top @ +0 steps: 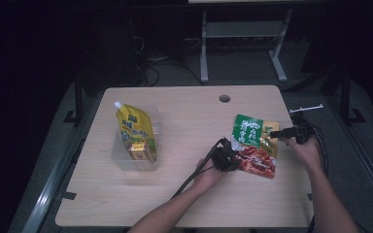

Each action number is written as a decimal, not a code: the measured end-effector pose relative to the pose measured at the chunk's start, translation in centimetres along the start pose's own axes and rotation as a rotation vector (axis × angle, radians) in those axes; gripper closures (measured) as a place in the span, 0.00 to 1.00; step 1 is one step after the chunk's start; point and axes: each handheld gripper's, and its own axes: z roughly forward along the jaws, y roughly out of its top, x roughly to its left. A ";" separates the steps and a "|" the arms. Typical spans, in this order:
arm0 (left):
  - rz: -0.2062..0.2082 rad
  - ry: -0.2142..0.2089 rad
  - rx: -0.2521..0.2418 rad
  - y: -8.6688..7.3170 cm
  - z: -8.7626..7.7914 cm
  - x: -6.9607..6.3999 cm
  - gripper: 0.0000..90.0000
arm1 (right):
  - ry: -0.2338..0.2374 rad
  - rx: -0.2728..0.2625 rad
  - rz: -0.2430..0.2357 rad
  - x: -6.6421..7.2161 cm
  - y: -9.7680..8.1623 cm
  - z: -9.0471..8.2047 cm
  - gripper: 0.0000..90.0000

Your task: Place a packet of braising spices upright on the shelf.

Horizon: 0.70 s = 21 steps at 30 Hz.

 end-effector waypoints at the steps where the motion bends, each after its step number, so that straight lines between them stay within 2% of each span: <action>1: 0.000 0.001 -0.004 0.0 0.0 0.0 0.77 | 0.002 0.000 0.000 0.0 0.0 0.0 0.50; 6: 0.003 0.002 -0.003 0.0 0.0 0.0 0.78 | 0.014 0.000 0.013 -0.2 -0.1 0.2 0.52; 8: 0.007 0.004 -0.002 0.0 0.0 0.0 0.78 | 0.016 -0.003 0.003 -0.4 -0.1 0.2 0.53; 10: 0.007 0.004 -0.001 0.0 0.0 0.0 0.78 | 0.016 0.002 0.022 -0.4 -0.2 0.1 0.53; 18: 0.009 0.004 0.000 0.0 0.1 -0.1 0.78 | 0.010 0.002 0.038 -0.7 -0.2 0.1 0.54; 21: 0.007 0.003 0.001 0.1 0.1 0.0 0.78 | 0.021 -0.004 0.029 -0.9 -0.3 0.4 0.55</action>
